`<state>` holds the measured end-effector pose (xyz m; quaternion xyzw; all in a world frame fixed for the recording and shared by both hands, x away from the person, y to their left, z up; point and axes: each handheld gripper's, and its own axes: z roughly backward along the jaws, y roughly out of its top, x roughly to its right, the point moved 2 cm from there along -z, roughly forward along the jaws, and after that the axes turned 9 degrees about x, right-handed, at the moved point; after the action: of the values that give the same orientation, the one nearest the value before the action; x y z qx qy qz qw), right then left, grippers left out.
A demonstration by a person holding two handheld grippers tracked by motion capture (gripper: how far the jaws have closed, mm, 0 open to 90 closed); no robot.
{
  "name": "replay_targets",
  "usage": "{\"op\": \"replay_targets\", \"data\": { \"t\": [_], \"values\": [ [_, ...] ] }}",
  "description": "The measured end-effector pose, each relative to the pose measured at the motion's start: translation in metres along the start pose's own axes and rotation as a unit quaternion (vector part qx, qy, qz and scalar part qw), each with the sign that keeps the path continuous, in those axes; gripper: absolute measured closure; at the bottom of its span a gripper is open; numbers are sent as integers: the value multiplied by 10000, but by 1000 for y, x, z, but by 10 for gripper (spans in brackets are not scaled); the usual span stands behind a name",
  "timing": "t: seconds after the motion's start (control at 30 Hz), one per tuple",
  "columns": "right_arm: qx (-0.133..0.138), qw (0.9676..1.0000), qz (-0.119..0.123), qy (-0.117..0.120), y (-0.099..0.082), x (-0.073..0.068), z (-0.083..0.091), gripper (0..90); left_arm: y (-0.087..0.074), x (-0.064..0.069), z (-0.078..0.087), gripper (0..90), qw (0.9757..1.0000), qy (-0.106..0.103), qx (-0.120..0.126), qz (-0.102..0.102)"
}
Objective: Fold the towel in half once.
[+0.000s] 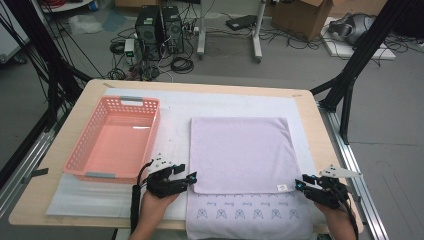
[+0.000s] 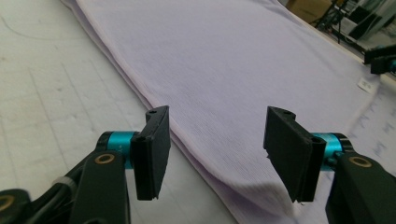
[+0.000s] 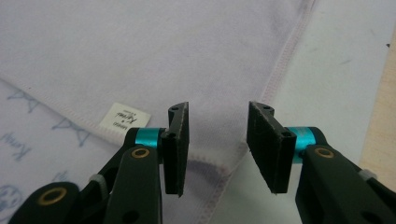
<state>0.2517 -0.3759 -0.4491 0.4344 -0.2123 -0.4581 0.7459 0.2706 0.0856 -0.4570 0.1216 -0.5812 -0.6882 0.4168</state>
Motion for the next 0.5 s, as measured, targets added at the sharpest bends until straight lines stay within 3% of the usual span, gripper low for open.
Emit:
{"op": "replay_targets", "data": {
  "t": [0.13, 0.3, 0.4, 0.5],
  "values": [
    [-38, 10000, 47, 16, -1, -6, 3, 629, -4, 14, 5, 486, 9998, -139, -107, 51],
    [-247, 9993, 283, -88, -6, -13, -3, 681, -12, 22, 0, 570, 9984, 75, -538, -177],
    [-245, 9994, 198, -105, -7, -11, -3, 759, -15, 24, -3, 674, 9973, 176, -659, -262],
    [-227, 9996, 130, -79, -7, -10, -2, 858, -17, 28, -5, 863, 9961, 318, -688, -461]
  ]
}}
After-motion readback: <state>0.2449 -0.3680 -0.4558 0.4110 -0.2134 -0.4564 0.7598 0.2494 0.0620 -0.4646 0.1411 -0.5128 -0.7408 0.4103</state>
